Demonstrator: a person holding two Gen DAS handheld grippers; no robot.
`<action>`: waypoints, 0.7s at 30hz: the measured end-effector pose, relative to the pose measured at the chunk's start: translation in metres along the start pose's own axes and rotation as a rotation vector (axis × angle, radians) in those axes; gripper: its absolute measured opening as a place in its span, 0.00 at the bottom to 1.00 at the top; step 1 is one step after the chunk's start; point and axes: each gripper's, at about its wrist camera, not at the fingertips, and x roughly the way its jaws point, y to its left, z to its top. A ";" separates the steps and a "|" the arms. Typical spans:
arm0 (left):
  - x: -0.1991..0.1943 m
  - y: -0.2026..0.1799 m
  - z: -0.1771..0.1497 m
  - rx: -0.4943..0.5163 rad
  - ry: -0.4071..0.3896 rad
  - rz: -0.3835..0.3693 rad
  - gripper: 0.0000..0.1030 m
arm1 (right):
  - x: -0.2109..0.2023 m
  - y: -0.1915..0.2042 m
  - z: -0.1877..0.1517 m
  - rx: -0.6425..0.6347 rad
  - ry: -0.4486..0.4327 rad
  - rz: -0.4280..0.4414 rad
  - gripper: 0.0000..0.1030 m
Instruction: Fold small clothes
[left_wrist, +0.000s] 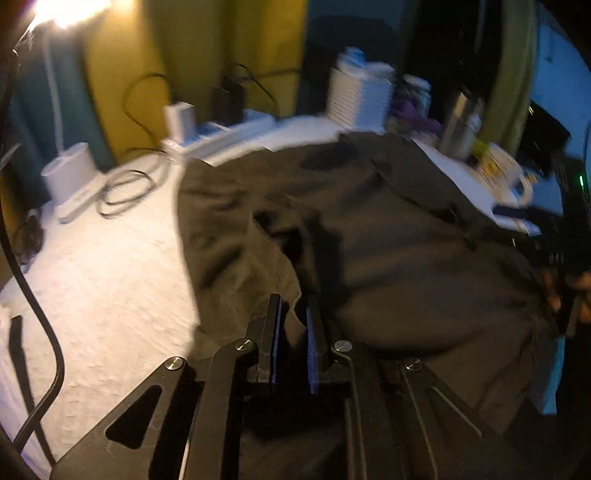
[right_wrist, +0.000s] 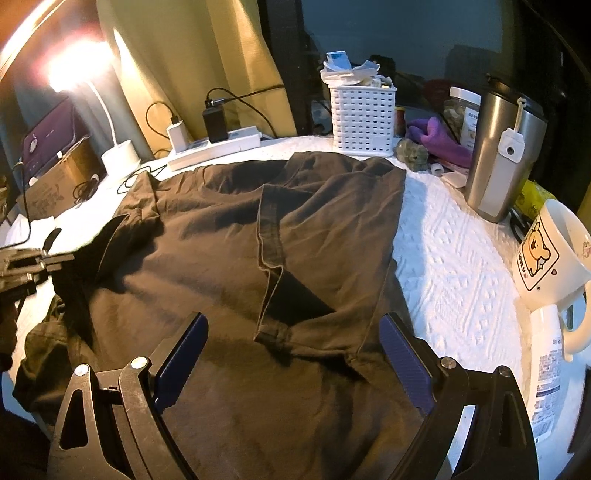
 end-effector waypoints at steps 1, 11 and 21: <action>0.004 -0.003 -0.002 0.003 0.019 -0.007 0.10 | -0.001 -0.001 -0.001 0.003 0.000 0.001 0.92; -0.015 -0.009 0.016 0.001 0.015 -0.103 0.25 | -0.010 -0.019 -0.012 0.046 -0.002 -0.027 0.92; 0.041 -0.003 0.055 -0.045 0.060 -0.060 0.33 | -0.011 -0.022 -0.012 0.052 -0.008 -0.031 0.92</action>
